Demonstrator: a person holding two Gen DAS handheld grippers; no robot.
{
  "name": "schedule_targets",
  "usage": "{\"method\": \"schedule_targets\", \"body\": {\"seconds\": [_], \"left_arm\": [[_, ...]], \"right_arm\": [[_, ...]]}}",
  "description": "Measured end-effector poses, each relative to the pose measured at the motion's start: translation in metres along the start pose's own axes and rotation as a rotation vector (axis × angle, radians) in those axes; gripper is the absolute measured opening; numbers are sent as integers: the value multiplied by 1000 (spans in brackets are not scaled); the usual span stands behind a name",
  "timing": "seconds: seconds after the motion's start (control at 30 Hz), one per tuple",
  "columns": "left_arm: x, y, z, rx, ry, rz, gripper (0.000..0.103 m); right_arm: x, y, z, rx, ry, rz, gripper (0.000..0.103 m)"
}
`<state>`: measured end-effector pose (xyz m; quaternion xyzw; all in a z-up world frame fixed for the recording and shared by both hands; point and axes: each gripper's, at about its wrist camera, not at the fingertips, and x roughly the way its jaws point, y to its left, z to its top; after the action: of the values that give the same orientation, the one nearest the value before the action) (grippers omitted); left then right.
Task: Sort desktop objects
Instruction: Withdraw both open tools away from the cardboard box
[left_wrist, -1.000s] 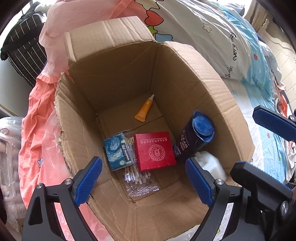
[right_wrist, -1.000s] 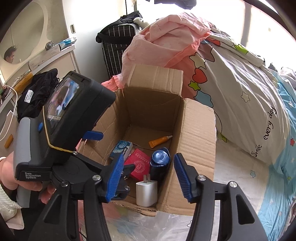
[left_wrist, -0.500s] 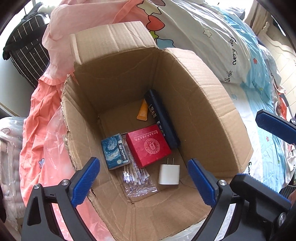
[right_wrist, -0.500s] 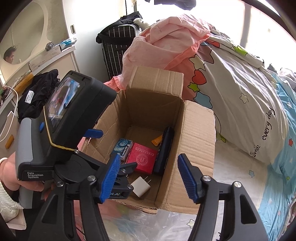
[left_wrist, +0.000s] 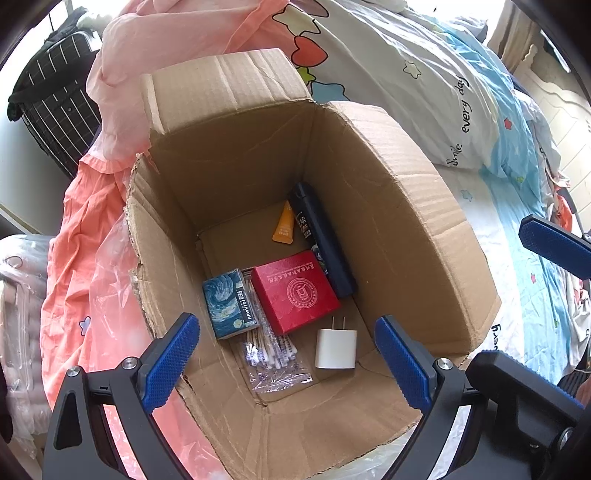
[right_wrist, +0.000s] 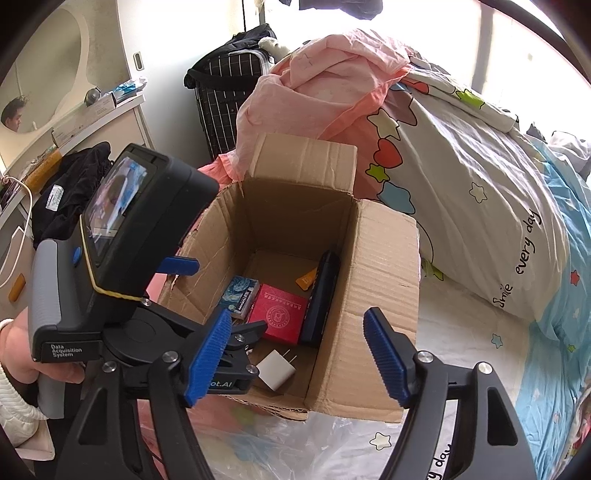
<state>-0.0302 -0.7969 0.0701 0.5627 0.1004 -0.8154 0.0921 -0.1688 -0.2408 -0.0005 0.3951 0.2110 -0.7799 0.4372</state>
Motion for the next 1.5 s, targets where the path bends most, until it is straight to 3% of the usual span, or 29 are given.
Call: {"method": "schedule_targets", "body": {"seconds": [0.2,0.27,0.57,0.83,1.5], "left_arm": [[-4,-4,-1,-2,-7,-1,98],[-6,-6,-2,2,-4,-3,98],[-16,-21,-7,33,10,2,99],[-26,-41,-15,68,1,31,99],[-46,-125,-57,157,-12,10,99]], "right_arm": [[-5,-4,-1,15,6,-25,75],[-8,-6,-3,25,5,-41,83],[-24,-18,-11,75,11,-105,83],[-42,-17,-22,85,-2,-94,83],[-97,-42,-101,207,-13,-149,83]]}}
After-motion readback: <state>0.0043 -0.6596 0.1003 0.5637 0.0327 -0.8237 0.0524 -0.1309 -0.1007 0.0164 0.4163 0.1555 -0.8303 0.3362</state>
